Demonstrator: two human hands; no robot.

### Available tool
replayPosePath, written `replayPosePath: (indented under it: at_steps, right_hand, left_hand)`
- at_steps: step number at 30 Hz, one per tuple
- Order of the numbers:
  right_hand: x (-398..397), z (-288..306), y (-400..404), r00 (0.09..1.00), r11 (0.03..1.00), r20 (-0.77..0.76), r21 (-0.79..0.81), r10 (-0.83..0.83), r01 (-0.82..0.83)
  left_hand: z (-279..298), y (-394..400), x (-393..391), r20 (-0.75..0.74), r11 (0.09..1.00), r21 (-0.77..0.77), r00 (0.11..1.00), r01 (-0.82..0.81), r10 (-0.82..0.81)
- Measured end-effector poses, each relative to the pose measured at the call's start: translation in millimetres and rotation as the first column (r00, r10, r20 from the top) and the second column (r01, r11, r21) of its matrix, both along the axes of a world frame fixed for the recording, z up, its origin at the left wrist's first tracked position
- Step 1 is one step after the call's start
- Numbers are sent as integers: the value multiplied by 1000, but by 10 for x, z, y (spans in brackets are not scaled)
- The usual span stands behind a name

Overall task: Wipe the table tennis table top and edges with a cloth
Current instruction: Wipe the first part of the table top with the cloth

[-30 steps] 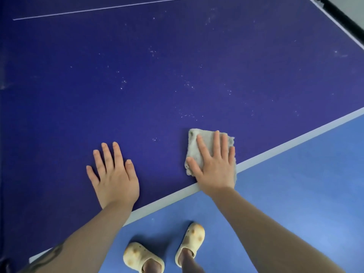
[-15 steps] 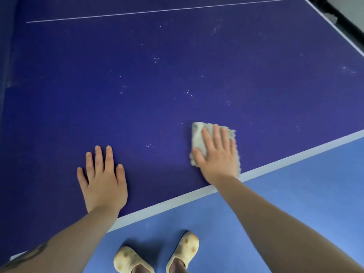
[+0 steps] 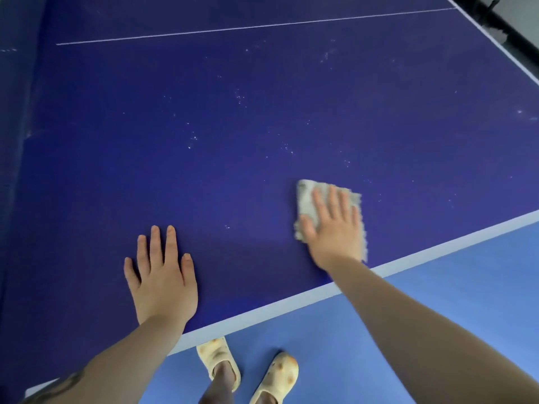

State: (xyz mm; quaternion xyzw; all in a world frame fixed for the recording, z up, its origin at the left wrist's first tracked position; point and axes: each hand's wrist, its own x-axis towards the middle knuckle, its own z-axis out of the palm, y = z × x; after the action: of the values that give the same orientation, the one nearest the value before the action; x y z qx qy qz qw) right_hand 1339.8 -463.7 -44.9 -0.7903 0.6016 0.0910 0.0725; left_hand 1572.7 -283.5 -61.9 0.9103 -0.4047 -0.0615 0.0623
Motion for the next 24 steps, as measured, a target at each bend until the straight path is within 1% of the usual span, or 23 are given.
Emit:
replayPosePath:
  at_steps: [1, 2, 3, 4, 5, 6, 8, 10, 11, 12, 14, 15, 16, 18, 19, 21, 23, 24]
  right_hand:
    - [-221, -1, 40, 994, 994, 24, -24, -107, 108]
    - [-398, -10, 167, 983, 982, 56, -61, -173, 176]
    - [-495, -31, 364, 978, 974, 85, -108, -192, 201]
    - [-483, -39, 599, 979, 972, 115, -145, -169, 185]
    - [-379, -51, 855, 984, 977, 145, -170, -107, 131]
    - [-208, -52, 1093, 987, 984, 160, -173, -11, 39]
    - [231, -44, 1388, 956, 966, 175, -157, 234, -207]
    - [625, -86, 1323, 890, 898, 146, -169, 431, -407]
    - [740, -128, 1176, 872, 870, 102, -191, 479, -455]
    - [783, -149, 1009, 886, 881, 75, -178, 457, -439]
    - [616, -156, 738, 961, 958, 97, -147, 260, -245]
    - [459, -161, 710, 983, 981, 108, -141, 147, -131]
    - [305, -150, 773, 991, 988, 111, -144, 80, -64]
    - [205, -106, 1096, 990, 986, 131, -168, 45, -23]
    - [281, -92, 1280, 988, 983, 136, -179, 70, -45]
    - [610, -86, 1484, 963, 970, 166, -159, 210, -185]
    - [1048, -45, 1348, 920, 931, 151, -109, 361, -347]
    - [1235, -35, 1158, 902, 912, 141, -98, 408, -397]
  left_hand:
    - [7, -3, -12, 9, 1000, 6, 1000, 5, -5]
    - [18, -4, -8, 15, 1000, 10, 1000, 18, -18]
    - [25, 0, 10, 17, 999, 9, 999, 43, -43]
    - [39, -3, 52, 23, 997, 2, 997, 72, -72]
    - [55, -13, 118, 27, 995, -8, 995, 98, -98]
    - [68, -34, 204, 25, 993, -17, 993, 119, -118]
    - [97, -112, 404, 16, 986, -35, 986, 165, -164]
    - [100, -228, 586, 0, 978, -38, 979, 205, -205]
    - [82, -289, 663, -8, 976, -36, 976, 217, -217]
    - [65, -343, 727, -14, 974, -32, 975, 222, -223]
    - [49, -395, 794, -19, 977, -21, 977, 214, -215]
    - [49, -399, 803, -22, 978, -18, 978, 205, -206]
    - [54, -396, 797, -24, 980, -17, 980, 196, -197]
    - [69, -392, 781, -31, 984, -18, 984, 178, -178]
    - [71, -394, 779, -34, 985, -17, 984, 173, -173]
    - [72, -386, 779, -47, 985, -11, 983, 175, -175]
    - [71, -376, 795, -61, 984, -15, 982, 178, -179]
    - [71, -374, 801, -65, 984, -14, 982, 179, -179]
